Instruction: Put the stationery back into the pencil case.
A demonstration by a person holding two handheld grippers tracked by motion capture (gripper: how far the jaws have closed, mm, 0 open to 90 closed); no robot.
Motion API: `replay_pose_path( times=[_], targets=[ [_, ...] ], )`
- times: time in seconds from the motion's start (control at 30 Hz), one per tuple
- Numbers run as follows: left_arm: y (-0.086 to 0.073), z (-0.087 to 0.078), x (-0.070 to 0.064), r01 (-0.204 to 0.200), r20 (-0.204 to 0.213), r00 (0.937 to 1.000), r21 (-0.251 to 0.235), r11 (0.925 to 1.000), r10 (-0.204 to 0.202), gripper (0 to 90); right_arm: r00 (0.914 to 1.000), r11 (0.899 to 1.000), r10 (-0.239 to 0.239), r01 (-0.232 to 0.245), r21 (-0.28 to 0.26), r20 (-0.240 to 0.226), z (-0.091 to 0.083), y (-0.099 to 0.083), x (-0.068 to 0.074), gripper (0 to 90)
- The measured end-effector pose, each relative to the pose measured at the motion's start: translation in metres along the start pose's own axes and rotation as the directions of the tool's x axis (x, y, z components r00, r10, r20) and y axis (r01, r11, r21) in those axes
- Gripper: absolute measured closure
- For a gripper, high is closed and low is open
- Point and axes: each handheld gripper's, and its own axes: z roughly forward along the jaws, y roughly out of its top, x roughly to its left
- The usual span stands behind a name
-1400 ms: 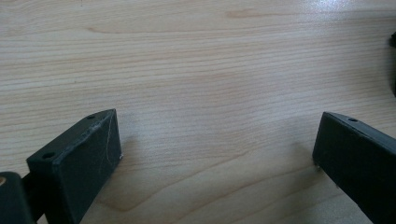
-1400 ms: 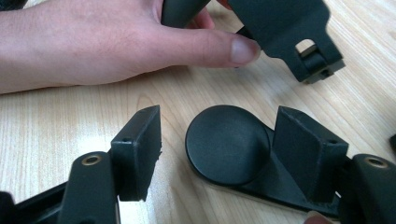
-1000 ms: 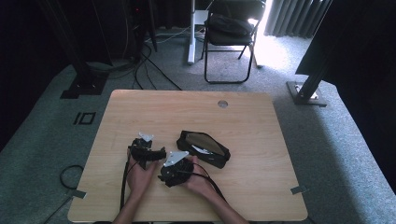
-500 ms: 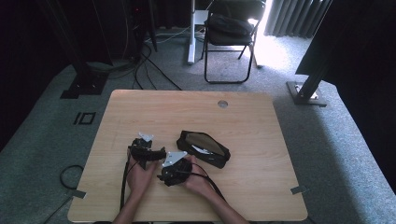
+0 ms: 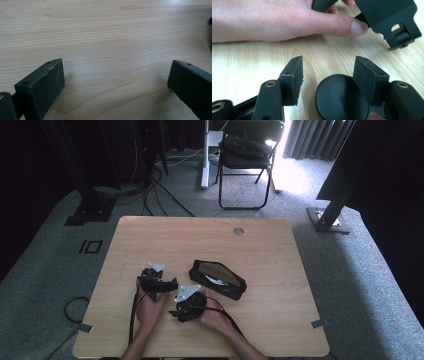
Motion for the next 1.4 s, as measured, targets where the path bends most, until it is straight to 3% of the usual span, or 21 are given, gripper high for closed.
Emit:
replay_pose_path(
  times=[0.4, 0.5, 0.6, 0.83, 1.2, 1.4],
  targets=[
    [0.000, 0.000, 0.000, 0.000, 0.000, 1.0000, 0.000, 1.0000, 0.000, 1.3, 0.9997, 1.000, 0.008, -0.009, 0.026, 0.023, -0.022, -0.016, 0.001, 42.9],
    [0.000, 0.000, 0.000, 0.001, 0.000, 1.0000, -0.001, 1.0000, -0.001, 1.3, 0.9983, 1.000, 0.003, -0.004, 0.010, 0.058, -0.030, -0.020, 0.003, 43.2],
    [0.000, 0.000, 0.000, 0.001, 0.000, 1.0000, 0.000, 1.0000, -0.001, 1.3, 0.9914, 0.999, 0.042, -0.040, -0.020, 0.124, -0.035, -0.020, 0.002, 39.8],
    [0.000, 0.000, 0.000, 0.001, 0.000, 1.0000, -0.001, 1.0000, -0.001, 1.3, 0.9725, 0.993, 0.117, -0.121, 0.011, 0.201, -0.028, -0.021, -0.006, 36.7],
    [0.000, 0.000, 0.000, 0.001, -0.001, 1.0000, -0.001, 1.0000, -0.001, 1.3, 0.9641, 0.986, 0.128, -0.149, 0.075, 0.233, -0.020, -0.026, -0.010, 36.8],
    [0.000, 0.000, 0.000, 0.000, -0.001, 1.0000, -0.001, 1.0000, 0.000, 1.3, 0.9636, 0.983, 0.148, -0.169, 0.076, 0.223, -0.026, -0.031, -0.015, 40.0]
  ],
)
